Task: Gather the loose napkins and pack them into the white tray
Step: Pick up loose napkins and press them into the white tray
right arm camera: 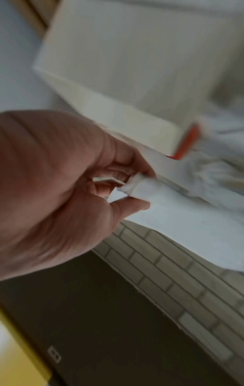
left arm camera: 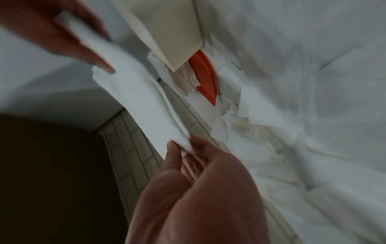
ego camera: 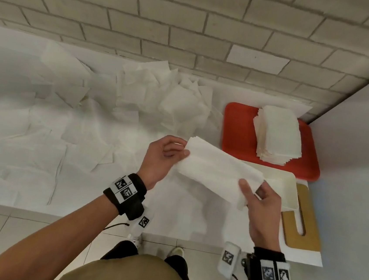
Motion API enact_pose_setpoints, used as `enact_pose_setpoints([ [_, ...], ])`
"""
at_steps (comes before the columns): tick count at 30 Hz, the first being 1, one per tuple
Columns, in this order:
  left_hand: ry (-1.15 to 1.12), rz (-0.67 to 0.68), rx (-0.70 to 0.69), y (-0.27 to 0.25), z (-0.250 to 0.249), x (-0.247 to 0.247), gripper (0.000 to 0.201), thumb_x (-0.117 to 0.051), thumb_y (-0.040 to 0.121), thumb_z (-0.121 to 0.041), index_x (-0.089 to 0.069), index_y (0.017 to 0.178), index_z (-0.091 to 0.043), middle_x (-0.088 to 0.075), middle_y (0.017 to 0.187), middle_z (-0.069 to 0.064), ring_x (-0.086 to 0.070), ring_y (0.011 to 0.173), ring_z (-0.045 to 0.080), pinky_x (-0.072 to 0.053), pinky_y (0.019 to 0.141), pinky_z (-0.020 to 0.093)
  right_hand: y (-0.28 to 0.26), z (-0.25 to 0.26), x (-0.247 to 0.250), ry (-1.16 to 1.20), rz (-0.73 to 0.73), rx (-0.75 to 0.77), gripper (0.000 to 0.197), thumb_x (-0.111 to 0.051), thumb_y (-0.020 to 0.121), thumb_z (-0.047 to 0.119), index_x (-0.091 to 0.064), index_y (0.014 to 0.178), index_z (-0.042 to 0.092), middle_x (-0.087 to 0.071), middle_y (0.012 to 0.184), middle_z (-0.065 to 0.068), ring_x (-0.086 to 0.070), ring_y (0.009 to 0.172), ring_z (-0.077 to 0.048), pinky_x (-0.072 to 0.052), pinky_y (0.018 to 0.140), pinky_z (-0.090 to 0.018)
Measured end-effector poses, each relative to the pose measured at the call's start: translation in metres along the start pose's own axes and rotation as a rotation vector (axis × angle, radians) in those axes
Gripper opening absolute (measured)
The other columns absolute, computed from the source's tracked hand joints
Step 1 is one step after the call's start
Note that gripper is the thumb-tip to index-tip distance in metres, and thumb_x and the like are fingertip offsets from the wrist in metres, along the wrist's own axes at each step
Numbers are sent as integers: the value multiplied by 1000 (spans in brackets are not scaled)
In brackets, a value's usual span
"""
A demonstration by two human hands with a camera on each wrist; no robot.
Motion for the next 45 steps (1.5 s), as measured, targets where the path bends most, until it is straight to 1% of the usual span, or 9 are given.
enact_pose_setpoints([
  [6, 823, -52, -185, 34, 33, 10, 13, -72, 97, -14, -66, 105, -23, -75, 102, -8, -72, 100, 15, -59, 91, 39, 77, -13, 109, -549, -80, -21, 13, -75, 101, 18, -77, 113, 21, -78, 98, 8, -76, 96, -25, -59, 88, -41],
  [13, 1218, 9, 71, 55, 81, 32, 87, -79, 88, -54, -37, 157, -22, -44, 158, 2, -37, 143, 32, -37, 113, 53, 127, -62, 99, -1410, 71, 24, 31, -59, 108, 21, -62, 134, 3, -73, 128, -20, -72, 115, -36, -55, 86, -36],
  [16, 1226, -43, 102, 65, 79, 26, 86, -82, 85, -52, -38, 156, -29, -51, 149, -3, -39, 138, 30, -34, 107, 52, 119, -44, 95, -1328, -30, -8, 31, -67, 106, 20, -59, 125, -4, -72, 116, -28, -72, 105, -43, -57, 82, -41],
  [20, 1217, -11, 87, 74, 73, 17, 26, -76, 95, -39, -68, 118, -30, -56, 108, -7, -49, 126, 26, -30, 93, 44, 94, 1, 60, -1104, -123, 220, 26, -72, 102, 19, -66, 121, 3, -73, 112, -22, -72, 101, -43, -61, 83, -46],
  [25, 1081, 153, 49, 65, 61, 24, 25, -69, 100, -43, -64, 117, -25, -66, 118, -4, -59, 118, 25, -42, 104, 47, 71, 21, -42, -734, 205, 402, 28, -74, 102, 31, -67, 126, 19, -74, 121, -1, -68, 110, -19, -50, 92, -28],
  [29, 834, 272, -96, 47, 23, 27, 21, -68, 103, -40, -60, 117, -27, -76, 100, -5, -72, 90, 14, -57, 88, 42, 65, -21, -126, -721, 559, 252, 65, -73, 98, 53, -45, 148, 23, -60, 144, -1, -54, 130, -21, -48, 109, -41],
  [33, 697, 88, -179, 41, -5, 47, 27, -76, 97, -41, -57, 112, -30, -75, 101, -7, -71, 90, 10, -55, 82, 26, 70, -53, -158, -521, 536, 150, 40, -74, 100, 47, -54, 125, 23, -71, 110, -2, -67, 104, -25, -52, 83, -31],
  [38, 510, -53, 110, 36, 31, 93, 59, -93, 68, -61, -66, 113, -33, -80, 101, -5, -76, 91, 12, -61, 80, 31, 75, -63, -154, -405, 361, 63, 30, -77, 97, 44, -64, 84, 20, -73, 81, 2, -67, 75, -19, -54, 71, -36],
  [45, 530, -92, 344, 14, 110, 124, 36, -75, 94, -44, -66, 83, -11, -63, 74, -3, -60, 72, 20, -47, 70, 33, 48, -99, -160, -62, 414, -331, 21, -67, 106, 28, -75, 112, 10, -78, 117, -14, -76, 105, -27, -61, 81, -42],
])
Point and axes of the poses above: each hand's wrist, its own y-axis towards the middle knuckle, its own x-axis out of the back of the hand, z = x × y, the point moved 5 cm from there along y, towards the middle knuckle
